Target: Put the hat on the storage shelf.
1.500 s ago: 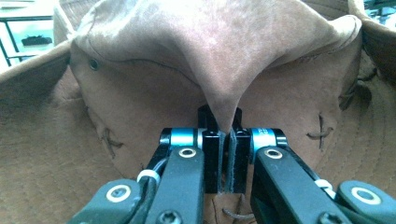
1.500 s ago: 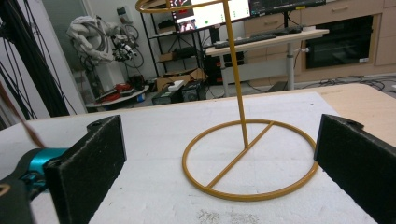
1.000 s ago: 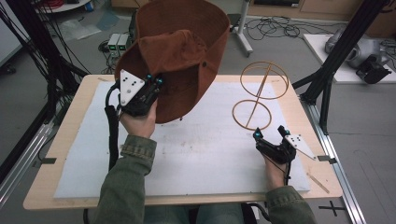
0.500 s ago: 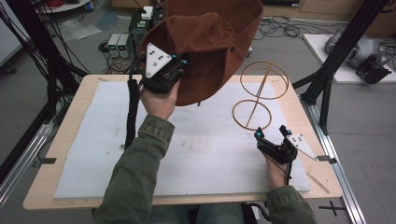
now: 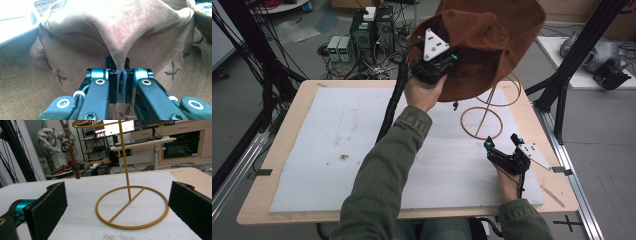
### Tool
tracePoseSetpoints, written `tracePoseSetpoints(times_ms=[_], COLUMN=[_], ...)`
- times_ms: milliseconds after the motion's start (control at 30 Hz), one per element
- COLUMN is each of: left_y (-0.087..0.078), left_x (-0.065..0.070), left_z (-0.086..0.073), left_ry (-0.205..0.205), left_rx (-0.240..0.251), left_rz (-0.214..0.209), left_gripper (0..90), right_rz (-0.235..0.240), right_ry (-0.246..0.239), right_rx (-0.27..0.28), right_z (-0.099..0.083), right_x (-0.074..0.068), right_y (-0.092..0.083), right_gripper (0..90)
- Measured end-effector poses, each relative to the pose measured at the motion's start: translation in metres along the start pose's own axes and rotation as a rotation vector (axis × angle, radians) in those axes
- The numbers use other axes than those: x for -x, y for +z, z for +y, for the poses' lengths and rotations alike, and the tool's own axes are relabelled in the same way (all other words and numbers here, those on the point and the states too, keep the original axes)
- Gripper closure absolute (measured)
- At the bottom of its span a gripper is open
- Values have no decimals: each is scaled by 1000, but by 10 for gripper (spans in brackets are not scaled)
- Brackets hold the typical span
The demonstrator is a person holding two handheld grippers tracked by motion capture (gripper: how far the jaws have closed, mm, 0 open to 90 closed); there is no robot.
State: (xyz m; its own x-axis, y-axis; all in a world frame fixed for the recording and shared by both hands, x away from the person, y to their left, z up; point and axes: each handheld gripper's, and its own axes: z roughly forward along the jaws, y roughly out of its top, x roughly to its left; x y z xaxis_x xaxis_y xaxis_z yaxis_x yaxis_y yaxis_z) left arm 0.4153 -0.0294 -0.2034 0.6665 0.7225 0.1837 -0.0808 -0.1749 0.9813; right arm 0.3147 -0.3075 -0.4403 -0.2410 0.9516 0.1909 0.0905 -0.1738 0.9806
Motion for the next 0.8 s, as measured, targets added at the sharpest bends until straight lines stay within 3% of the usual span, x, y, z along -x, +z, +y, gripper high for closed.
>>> tracePoseSetpoints(times_ms=[200,400,467,567,800], left_y=[35,68,74,82,90], left_x=[16,28,30,32,35], left_z=[6,4,1,-5,-9], left_ry=[0,27,55,56,45], left_rx=[-31,-99,-131,-167,-191], left_rz=[-136,-244,-263,-282,-268], left_gripper=[870,870,870,870,869], right_rz=[4,-13,-11,-5,2], right_ry=[-11,14,20,10,-14], right_rx=[-2,1,-1,2,6], right_z=[0,0,0,0,0], right_x=[2,10,11,12,10], right_y=[-2,-11,-12,-13,-12], right_gripper=[19,19,19,19,19])
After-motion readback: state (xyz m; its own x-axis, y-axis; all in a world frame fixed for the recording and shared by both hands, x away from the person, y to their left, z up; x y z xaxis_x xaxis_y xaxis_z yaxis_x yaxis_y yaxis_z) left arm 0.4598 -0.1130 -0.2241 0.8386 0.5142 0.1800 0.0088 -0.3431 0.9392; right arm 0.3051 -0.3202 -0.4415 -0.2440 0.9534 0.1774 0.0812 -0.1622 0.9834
